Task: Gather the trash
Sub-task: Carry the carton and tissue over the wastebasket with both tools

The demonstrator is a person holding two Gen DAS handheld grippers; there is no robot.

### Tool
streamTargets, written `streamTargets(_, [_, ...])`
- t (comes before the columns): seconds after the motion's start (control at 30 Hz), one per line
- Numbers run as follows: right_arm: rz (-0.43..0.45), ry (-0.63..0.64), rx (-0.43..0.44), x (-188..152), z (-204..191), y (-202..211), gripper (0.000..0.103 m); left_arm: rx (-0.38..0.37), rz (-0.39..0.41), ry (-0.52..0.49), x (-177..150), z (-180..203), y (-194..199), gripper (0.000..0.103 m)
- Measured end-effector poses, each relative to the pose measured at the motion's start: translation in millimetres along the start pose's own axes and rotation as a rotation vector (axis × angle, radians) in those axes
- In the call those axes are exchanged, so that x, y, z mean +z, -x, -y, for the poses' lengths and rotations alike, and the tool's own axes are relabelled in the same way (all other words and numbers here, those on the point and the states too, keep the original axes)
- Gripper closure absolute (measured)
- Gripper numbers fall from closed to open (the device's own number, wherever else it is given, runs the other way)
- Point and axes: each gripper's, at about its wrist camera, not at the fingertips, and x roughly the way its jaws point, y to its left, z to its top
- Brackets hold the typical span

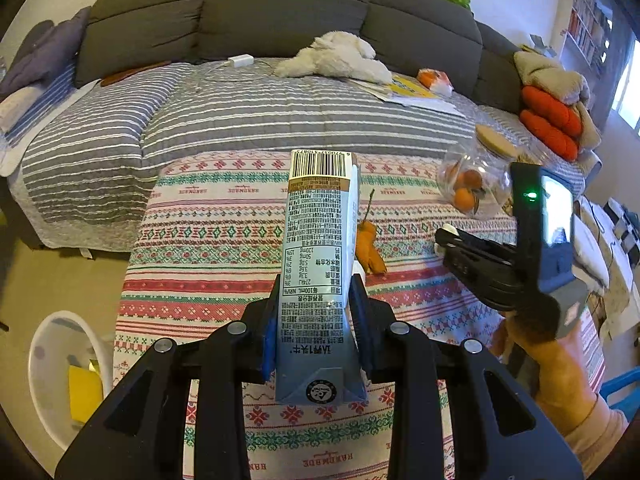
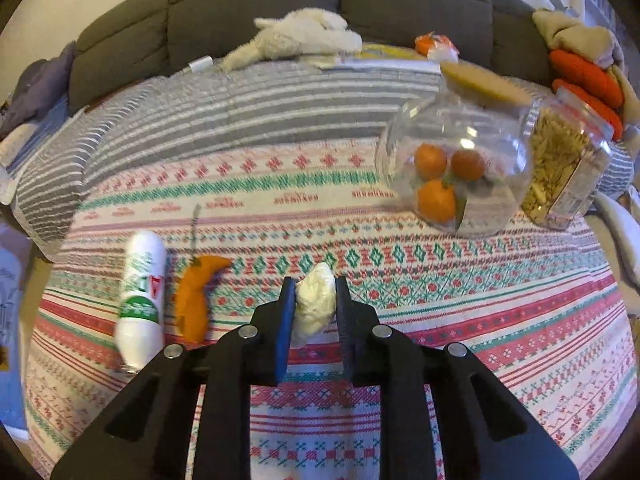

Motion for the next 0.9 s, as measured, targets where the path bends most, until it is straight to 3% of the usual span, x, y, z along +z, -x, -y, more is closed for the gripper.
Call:
streamTargets(0.53, [0.169,0.051,0.140,7,-49,88,0.083,0.025,0.089,0.094,7,-25,32,0.073])
streamTargets(0.9, [0.205,0.084,0.250,-5,-89,117,0.083,0.074,0.121,0.174,5,-68,56,0.073])
